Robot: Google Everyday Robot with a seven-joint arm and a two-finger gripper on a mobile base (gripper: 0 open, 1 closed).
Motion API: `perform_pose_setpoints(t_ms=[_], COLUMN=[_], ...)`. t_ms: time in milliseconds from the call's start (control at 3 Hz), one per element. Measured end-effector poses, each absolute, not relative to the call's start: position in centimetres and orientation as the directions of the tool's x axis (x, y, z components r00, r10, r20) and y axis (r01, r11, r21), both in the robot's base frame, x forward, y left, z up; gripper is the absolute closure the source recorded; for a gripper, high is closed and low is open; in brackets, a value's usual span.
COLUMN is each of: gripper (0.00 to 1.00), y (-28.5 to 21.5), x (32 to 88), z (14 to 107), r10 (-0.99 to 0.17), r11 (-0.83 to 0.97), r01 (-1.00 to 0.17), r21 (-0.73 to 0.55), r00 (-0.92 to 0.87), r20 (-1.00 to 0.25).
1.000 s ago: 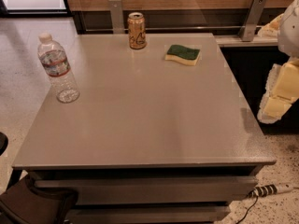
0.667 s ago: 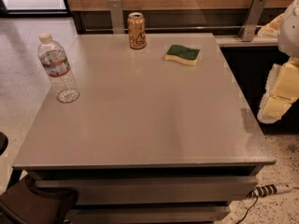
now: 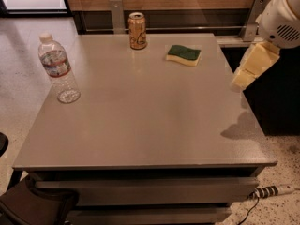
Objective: Move sponge near water bottle
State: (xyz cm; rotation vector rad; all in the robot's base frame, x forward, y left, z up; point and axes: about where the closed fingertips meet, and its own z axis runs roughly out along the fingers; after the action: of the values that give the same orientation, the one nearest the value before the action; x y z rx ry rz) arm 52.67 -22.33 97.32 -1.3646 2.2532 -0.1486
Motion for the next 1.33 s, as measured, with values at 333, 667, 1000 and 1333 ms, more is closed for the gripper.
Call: perform_pose_setpoints(t_ms=[333,667,1000,1333], gripper=[0.0,0.0,0.0,0.0], y=[-22.4,-21.7,-20.7,-18.5], x=[56.5,61.1,66.8,70.0], z=[96.5,94.5,96.2,97.6], r10=[-0.761,-0.6,-0.418,-0.304], r11=[0.605,0.702,0.761,0.772], r01=[-0.724,-0.667,-0.61,-0.601], r21=[-0.331,-0.251,-0.221,-0.208], r00=[-0.406,-0.364,-0.201,-0.062], r20=[-0.506,-0.713,-0.886,-0.951])
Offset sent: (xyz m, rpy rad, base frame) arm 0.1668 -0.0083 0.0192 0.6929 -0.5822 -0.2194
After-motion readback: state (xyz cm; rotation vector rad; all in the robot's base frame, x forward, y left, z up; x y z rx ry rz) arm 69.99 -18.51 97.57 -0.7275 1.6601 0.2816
